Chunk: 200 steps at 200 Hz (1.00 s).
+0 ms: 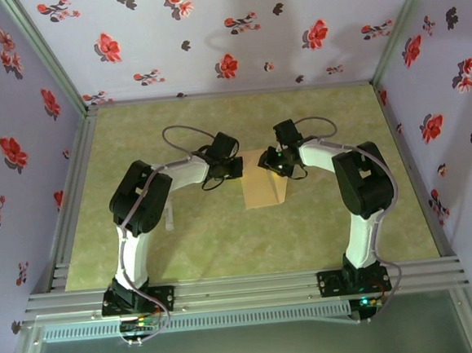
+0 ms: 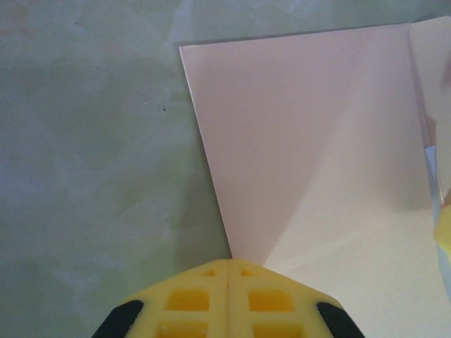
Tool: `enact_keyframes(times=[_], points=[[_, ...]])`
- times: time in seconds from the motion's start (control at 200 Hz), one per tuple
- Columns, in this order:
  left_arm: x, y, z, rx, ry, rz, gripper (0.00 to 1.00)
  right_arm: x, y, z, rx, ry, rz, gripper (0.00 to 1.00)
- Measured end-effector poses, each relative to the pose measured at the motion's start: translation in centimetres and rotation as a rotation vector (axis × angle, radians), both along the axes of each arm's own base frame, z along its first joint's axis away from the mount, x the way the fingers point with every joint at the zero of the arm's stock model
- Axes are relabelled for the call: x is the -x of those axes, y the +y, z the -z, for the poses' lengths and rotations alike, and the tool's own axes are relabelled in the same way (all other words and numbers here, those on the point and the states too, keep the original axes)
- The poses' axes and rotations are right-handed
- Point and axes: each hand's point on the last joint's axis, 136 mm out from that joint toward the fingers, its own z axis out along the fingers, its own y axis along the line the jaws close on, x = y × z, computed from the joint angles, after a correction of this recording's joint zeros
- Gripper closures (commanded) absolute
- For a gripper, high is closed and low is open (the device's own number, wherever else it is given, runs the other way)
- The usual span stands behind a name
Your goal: Place the letter into the envelope and seal it
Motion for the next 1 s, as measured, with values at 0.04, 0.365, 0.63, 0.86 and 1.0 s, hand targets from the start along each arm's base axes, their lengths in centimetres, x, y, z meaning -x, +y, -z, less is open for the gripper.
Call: enact_keyframes(times=[0.04,0.365,0.63,0.86,1.0], points=[[0.0,0.0,0.0,0.0,0.0,0.0,1.0,0.0,0.2,0.0,-0.008,0.001,0.001,0.59],[-0.1,-0.1,0.0,-0.001,0.006,-0.002,1.0,-0.3,0.9,0.0,-0.042,0.0,0.027,0.59],[-0.1,-0.1,-0.1,0.0,0.004,-0.001,1.0,-0.1,0.7,-0.1,-0.03,0.001,0.025,0.59],[-0.1,-0.2,-0.5,0.005,-0.009,0.007,1.0,0.6,0.0,-2.6,0.001,-0.03,0.018,0.57],[-0.1,-0.6,-1.3,0.019,-0.029,0.028,0.85,0.5,-0.4,-5.5,-0.003,-0.089,0.02,0.56]])
